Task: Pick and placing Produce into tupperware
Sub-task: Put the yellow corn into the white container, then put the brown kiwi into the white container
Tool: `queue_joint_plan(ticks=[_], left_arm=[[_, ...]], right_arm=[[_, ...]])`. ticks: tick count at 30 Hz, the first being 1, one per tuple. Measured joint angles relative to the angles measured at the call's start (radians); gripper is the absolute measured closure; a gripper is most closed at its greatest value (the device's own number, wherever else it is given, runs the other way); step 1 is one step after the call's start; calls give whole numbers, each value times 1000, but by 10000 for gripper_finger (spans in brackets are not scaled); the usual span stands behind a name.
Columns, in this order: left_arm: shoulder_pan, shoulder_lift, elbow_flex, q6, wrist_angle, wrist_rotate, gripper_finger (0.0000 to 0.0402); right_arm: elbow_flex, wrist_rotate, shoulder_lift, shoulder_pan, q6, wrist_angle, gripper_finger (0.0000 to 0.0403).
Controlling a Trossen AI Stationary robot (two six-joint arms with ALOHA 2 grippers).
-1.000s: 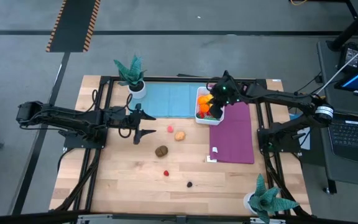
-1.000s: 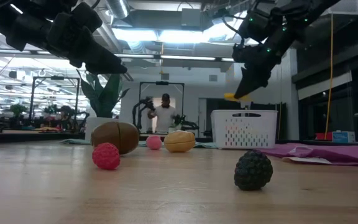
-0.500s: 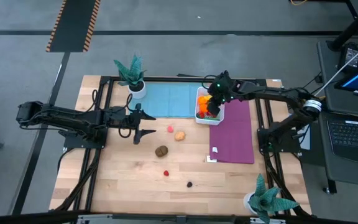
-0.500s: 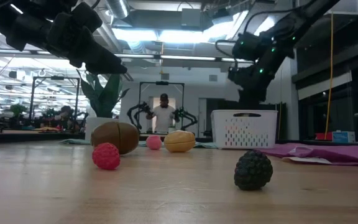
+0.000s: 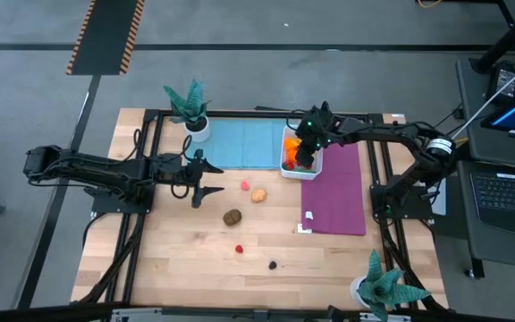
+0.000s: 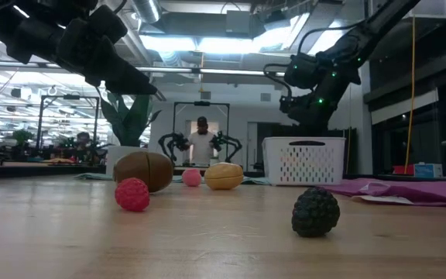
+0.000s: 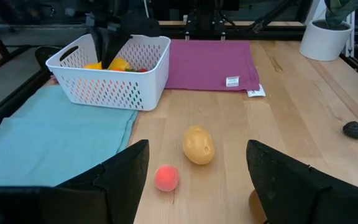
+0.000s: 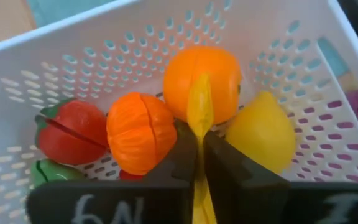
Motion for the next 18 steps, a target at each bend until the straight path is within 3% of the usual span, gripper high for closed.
queue_joint_plan(ticks=[12,18], left_arm=[[0,0,0,0,1,0,139],[0,0,0,-2,2,0,139]], right_arm=[[0,-2,-65,1,-23,-11,248],[0,-42,-134,4,10,-23,216]])
